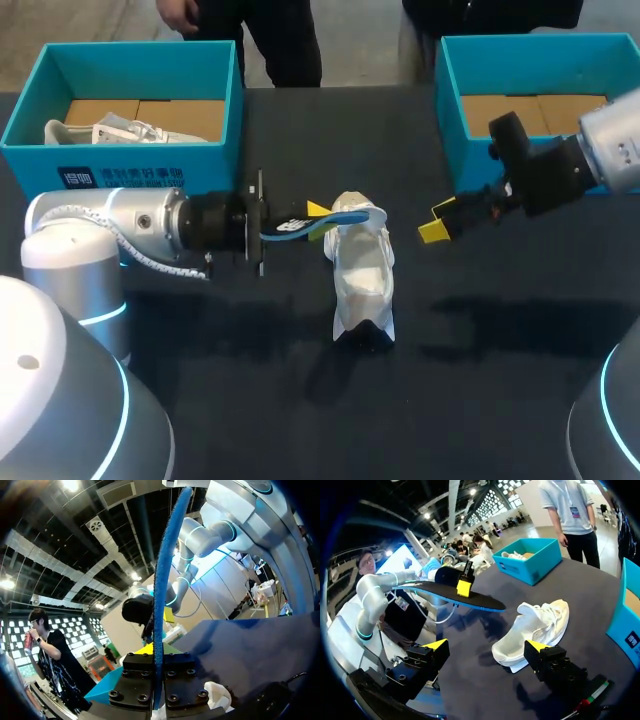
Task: Take the shoe out of the shoebox, open the shoe tongue, remove and reinsert the insole, then place the shoe into the shoebox
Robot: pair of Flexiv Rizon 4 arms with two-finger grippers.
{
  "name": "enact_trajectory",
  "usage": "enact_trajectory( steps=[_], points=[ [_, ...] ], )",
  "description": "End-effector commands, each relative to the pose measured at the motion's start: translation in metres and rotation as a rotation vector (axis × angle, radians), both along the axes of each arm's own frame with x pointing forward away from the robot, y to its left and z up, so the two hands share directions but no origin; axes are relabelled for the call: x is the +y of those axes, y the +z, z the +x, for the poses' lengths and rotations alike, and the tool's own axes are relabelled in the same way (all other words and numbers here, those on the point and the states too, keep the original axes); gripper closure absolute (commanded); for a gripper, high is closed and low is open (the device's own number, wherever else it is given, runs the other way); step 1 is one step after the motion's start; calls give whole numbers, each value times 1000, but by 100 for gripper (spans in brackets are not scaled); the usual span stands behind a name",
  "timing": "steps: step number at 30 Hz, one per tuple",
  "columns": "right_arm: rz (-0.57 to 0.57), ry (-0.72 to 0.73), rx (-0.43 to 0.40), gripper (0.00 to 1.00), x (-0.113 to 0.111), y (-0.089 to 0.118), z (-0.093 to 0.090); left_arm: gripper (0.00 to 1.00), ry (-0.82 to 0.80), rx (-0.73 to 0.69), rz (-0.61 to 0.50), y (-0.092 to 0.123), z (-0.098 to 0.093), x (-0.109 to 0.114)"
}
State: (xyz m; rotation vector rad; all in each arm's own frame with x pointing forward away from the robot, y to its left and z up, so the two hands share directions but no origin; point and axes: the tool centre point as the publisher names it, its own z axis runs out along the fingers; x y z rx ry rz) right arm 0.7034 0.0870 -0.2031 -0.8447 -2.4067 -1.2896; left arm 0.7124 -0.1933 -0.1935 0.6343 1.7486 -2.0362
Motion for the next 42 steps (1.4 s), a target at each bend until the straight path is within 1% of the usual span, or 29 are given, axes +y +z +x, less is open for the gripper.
enact_trajectory(
  steps=[1, 5, 6, 9, 10, 11, 13, 14, 18, 25, 27, 29, 35, 36, 42],
  points=[
    [-3, 1, 3, 0, 2, -1, 2, 100, 4, -1, -1, 0, -2, 0],
    [-3, 1, 3, 0, 2, -1, 2, 100, 4, -1, -1, 0, -2, 0],
    [-14, -15, -29, 0, 0, -1, 2, 100, 4, -1, -1, 0, -2, 0],
    [-77, -28, -87, 0, -3, -3, 4, 100, -7, 25, -25, -2, -3, -1],
    [-99, -19, -118, 0, -3, -4, 5, 100, -3, 35, -5, -4, -4, -2],
    [-113, -17, -123, 0, -3, -5, 5, 100, -2, 37, -3, -5, -4, -2],
    [-155, -11, -151, 0, -3, -9, 7, 100, -5, 61, -22, -7, -6, -1],
    [-171, -8, -145, 0, -2, -13, 8, 100, -4, 62, -23, -8, -8, -1],
    [-218, 14, -169, 0, -2, -27, 12, 100, -2, 96, -21, -20, -10, 1],
    [-241, 38, -212, 0, -5, -40, 14, 100, 10, 116, -13, -31, -10, 0],
    [-230, 67, -244, 0, -5, -45, 15, 100, 16, 111, -5, -33, -9, -1],
    [-237, 79, -257, 0, -5, -49, 15, 100, 21, 102, 3, -35, -8, -1],
    [-230, 78, -271, 0, -9, -61, 15, 100, 29, 81, 23, -36, -6, -2],
    [-245, 59, -236, 0, -10, -64, 14, 100, 32, 75, 32, -36, -6, -2],
    [-245, 59, -236, 0, -10, -64, 14, 100, 58, 45, 50, -36, -6, -4]
  ],
)
